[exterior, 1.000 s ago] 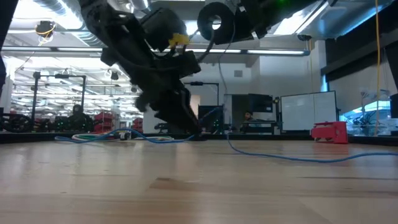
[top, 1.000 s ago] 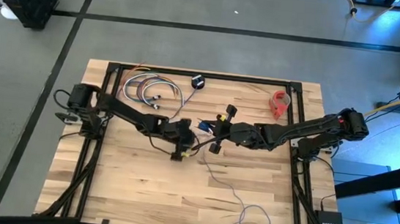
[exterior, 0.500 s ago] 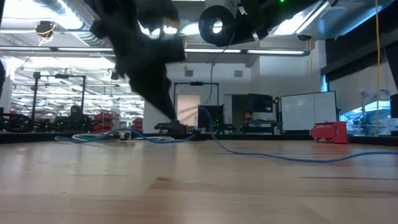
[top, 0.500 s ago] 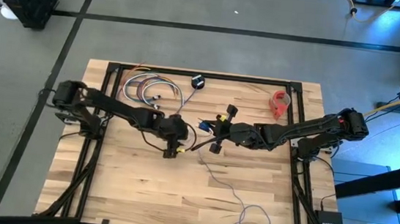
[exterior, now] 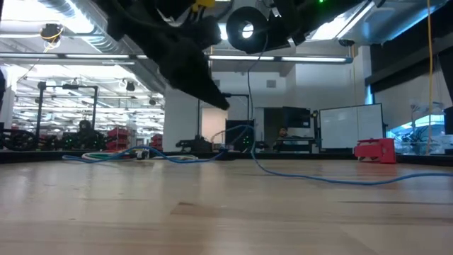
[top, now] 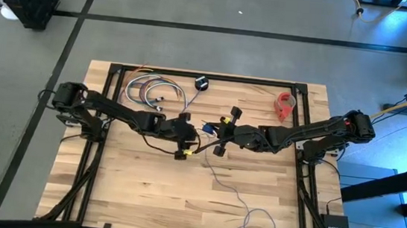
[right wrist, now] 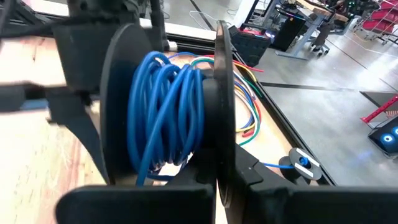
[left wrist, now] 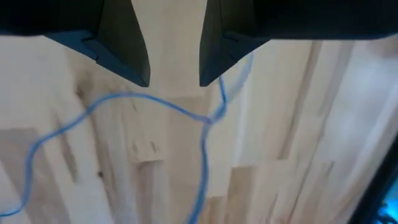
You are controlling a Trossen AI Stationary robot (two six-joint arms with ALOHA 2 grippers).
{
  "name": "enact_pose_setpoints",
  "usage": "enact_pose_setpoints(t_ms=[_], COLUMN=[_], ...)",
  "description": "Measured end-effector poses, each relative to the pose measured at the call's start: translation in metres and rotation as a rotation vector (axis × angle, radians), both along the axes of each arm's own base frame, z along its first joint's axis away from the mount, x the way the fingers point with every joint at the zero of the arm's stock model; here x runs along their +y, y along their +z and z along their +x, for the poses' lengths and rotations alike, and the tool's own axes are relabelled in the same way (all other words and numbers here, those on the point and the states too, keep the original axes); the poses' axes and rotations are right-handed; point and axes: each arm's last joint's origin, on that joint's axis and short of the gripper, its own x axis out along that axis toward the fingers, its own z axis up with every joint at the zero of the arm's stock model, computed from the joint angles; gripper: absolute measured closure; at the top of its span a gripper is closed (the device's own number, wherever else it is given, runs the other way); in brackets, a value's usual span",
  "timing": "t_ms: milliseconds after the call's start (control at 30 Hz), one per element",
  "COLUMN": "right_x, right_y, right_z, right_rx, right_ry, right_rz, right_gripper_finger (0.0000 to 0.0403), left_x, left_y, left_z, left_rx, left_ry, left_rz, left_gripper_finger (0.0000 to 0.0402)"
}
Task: Coil cords
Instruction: Coil the blue wire onto the black spool
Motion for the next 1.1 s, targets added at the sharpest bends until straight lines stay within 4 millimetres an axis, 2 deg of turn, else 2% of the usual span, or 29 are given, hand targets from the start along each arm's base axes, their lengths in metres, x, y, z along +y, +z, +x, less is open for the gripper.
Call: enact_pose_setpoints(t_ms=[200,433,533,733,933,1100], right_x=[0.0,0.0,0.0,0.0,0.0,0.0], right_y=[0.0,0.0,0.0,0.0,0.0,0.0], right_z=[0.0,0.0,0.0,0.0,0.0,0.0], right_rx=[-0.001,0.0,0.001,0.002,0.002,0.002], right_ry=[0.0,-0.001,-0.001,0.001,-0.002,-0.001], right_rz=[0.001,0.001,-0.001,-0.002,-0.003,-0.003], right_gripper_finger=[0.0398,0.0398,0.0398,0.0398,0.0398,0.0398], left_x=[0.01,0.016,0.016,0.018,0.023,0.018], left_y=[-0.02,-0.03,-0.028,-0.027,-0.029,-0.028], left_z=[0.009,0.012,0.014,0.015,0.013,0.014], left_rx=[0.039,0.058,0.033,0.016,0.032,0.008], left_ry=[0.025,0.051,0.053,0.056,0.091,0.107], left_rz=[0.066,0.075,0.073,0.074,0.05,0.014], left_gripper_finger=[0.027,0.0274,0.0301,0.0393,0.0395,0.0389])
